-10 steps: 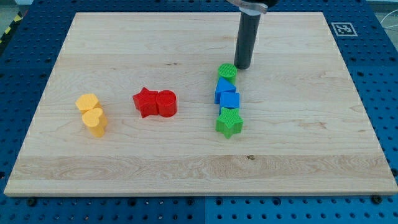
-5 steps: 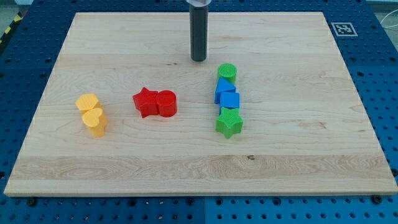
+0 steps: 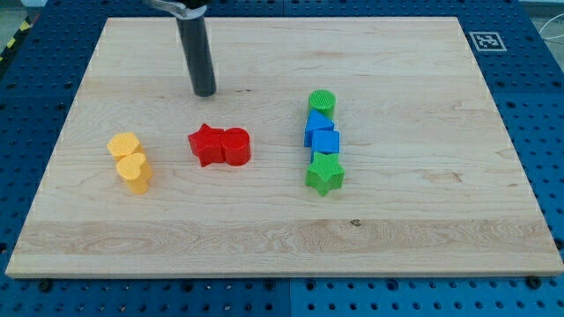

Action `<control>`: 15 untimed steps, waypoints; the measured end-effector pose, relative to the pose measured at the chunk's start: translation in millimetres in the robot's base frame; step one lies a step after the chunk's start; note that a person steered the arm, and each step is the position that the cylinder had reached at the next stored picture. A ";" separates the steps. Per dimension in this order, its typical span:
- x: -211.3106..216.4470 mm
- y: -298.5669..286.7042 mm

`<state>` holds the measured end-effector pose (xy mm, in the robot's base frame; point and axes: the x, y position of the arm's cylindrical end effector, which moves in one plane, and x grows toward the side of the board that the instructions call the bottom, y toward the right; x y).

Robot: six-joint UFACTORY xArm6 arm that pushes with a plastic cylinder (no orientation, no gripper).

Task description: Move your arm towards yellow heart

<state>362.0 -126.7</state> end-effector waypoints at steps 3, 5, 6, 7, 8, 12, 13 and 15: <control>3.2 -66.0; 15.4 -110.7; 25.4 -128.3; 43.1 -142.4; 62.1 -155.7; 137.5 -145.9; 146.0 -128.5; 150.6 -102.4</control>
<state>512.6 -229.2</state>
